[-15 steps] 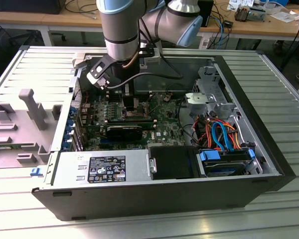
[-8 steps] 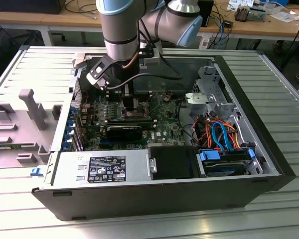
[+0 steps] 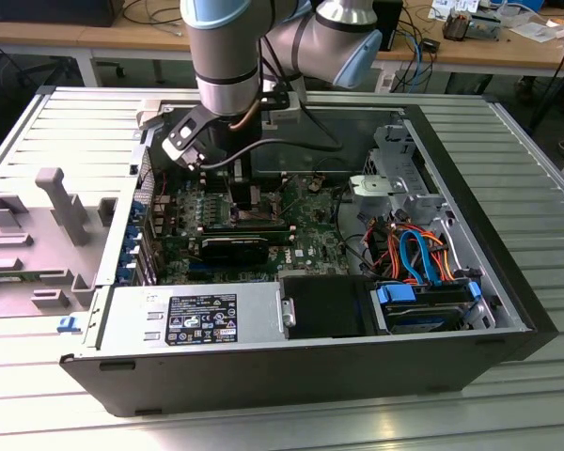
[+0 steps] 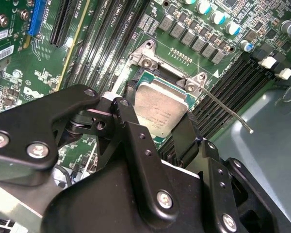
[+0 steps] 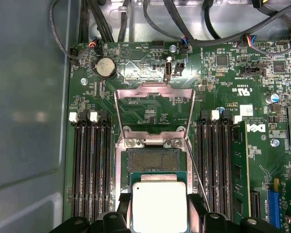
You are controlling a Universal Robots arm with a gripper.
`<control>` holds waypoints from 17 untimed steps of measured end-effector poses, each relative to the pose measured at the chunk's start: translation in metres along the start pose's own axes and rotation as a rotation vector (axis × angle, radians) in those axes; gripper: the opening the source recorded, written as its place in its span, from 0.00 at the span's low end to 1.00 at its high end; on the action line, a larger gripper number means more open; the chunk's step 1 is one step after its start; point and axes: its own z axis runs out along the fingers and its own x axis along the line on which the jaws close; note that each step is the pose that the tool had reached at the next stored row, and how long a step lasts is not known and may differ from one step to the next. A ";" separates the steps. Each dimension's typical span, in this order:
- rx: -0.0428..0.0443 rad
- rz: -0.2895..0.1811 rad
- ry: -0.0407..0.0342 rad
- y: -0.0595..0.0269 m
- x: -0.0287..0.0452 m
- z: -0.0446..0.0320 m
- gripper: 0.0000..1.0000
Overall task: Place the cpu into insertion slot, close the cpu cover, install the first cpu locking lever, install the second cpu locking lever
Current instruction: 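Place the cpu into insertion slot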
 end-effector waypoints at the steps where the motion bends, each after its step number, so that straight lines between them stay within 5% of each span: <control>1: -0.0001 0.000 0.0000 -0.0001 0.0000 0.0001 0.55; 17: 0.0000 0.000 0.0000 -0.0026 0.0000 0.0015 0.55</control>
